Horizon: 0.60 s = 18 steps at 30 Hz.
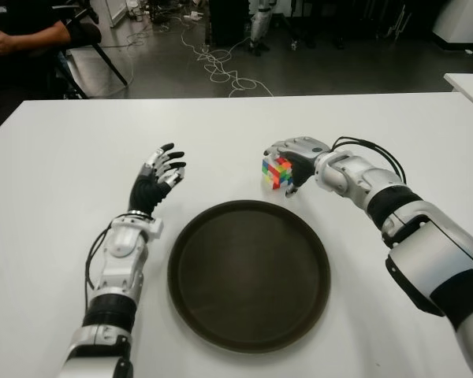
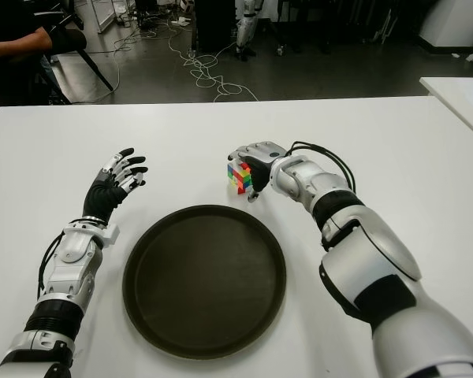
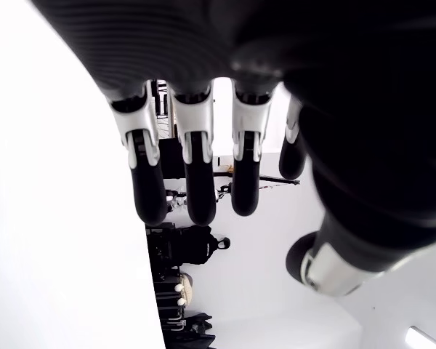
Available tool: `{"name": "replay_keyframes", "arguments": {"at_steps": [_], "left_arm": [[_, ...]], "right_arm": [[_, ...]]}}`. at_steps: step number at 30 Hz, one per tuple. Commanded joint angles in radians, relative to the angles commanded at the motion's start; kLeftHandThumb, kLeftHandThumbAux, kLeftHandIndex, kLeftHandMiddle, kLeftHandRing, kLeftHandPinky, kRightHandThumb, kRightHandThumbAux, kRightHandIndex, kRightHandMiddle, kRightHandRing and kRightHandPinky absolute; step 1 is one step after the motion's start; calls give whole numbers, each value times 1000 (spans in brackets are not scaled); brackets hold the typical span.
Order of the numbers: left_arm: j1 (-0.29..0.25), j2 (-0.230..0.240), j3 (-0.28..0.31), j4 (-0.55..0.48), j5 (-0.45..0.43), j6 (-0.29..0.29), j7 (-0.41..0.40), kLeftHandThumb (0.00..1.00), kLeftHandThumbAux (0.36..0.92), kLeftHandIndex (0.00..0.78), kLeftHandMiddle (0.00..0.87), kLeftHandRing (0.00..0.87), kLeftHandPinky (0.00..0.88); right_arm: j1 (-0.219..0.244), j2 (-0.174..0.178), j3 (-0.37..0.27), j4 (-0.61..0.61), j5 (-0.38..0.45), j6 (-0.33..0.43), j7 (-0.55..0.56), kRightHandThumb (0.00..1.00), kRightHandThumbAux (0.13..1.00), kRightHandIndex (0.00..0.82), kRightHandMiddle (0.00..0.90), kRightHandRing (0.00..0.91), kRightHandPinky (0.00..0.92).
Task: Pick up the Rubik's Cube and put it in the plate
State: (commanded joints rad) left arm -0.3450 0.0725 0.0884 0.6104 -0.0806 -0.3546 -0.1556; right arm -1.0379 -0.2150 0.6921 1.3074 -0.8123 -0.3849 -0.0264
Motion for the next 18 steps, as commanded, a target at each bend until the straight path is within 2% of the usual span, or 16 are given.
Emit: {"name": "replay_keyframes", "arguments": {"at_steps": [18], "left_arm": [[-2, 1, 0, 4, -3, 1, -7, 336, 700, 136, 225, 235, 291]], "right_arm": [[4, 10, 19, 4, -8, -6, 25, 0, 825, 129, 143, 151, 132]]}}
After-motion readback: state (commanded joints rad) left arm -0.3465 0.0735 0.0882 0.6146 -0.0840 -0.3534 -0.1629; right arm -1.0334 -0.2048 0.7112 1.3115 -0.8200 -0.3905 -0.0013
